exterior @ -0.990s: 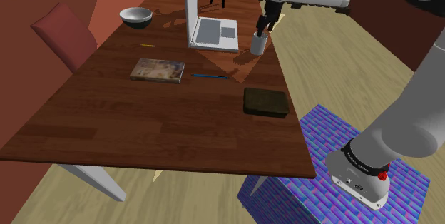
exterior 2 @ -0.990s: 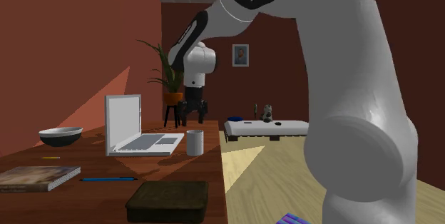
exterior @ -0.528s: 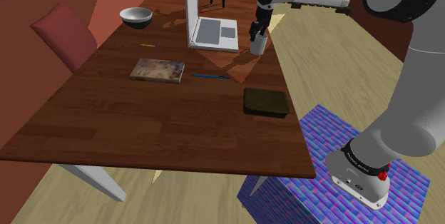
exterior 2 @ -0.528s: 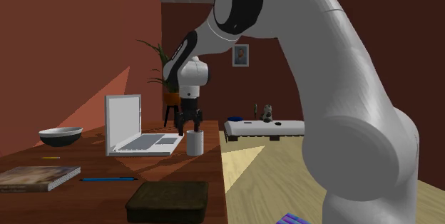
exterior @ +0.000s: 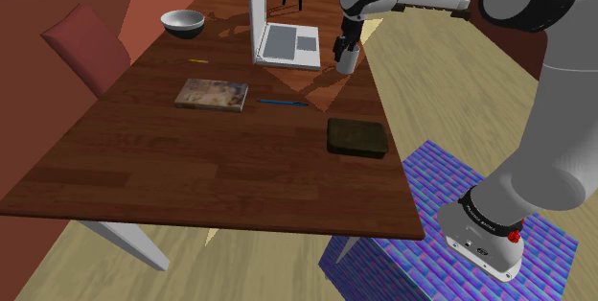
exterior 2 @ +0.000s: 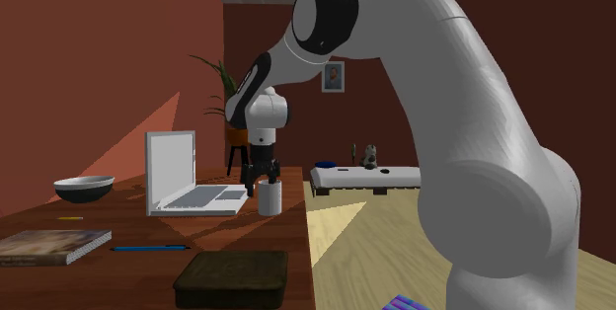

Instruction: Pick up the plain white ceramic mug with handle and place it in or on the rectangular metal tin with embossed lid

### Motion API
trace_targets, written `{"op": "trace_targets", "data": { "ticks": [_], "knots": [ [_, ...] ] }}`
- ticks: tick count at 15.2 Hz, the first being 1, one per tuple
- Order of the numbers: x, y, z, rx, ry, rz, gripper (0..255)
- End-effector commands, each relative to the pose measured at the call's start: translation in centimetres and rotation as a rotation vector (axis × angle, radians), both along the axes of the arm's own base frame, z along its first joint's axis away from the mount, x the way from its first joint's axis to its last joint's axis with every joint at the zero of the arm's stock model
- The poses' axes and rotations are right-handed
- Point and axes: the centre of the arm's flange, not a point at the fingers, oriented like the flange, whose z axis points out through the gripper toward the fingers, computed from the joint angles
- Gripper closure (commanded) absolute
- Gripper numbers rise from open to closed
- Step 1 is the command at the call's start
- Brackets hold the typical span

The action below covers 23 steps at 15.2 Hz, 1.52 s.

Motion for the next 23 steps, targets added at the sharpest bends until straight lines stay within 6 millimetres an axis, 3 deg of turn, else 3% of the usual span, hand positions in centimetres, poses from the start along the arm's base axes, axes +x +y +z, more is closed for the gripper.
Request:
{"op": "trace_targets", "data": {
  "ticks": [1, 4, 5, 14, 23],
  "knots": [
    [0.0, 0.0, -0.1, 0.000, 0.000, 0.000, 0],
    [0.0, 0.0, 0.0, 0.000, 0.000, 0.000, 0],
    [0.0, 0.0, 0.0, 0.000, 0.000, 0.000, 255],
    [0.0, 0.0, -0.1, 0.000, 0.000, 0.000, 255],
    [0.0, 0.0, 4.7, 0.000, 0.000, 0.000, 255]
  ]
}}
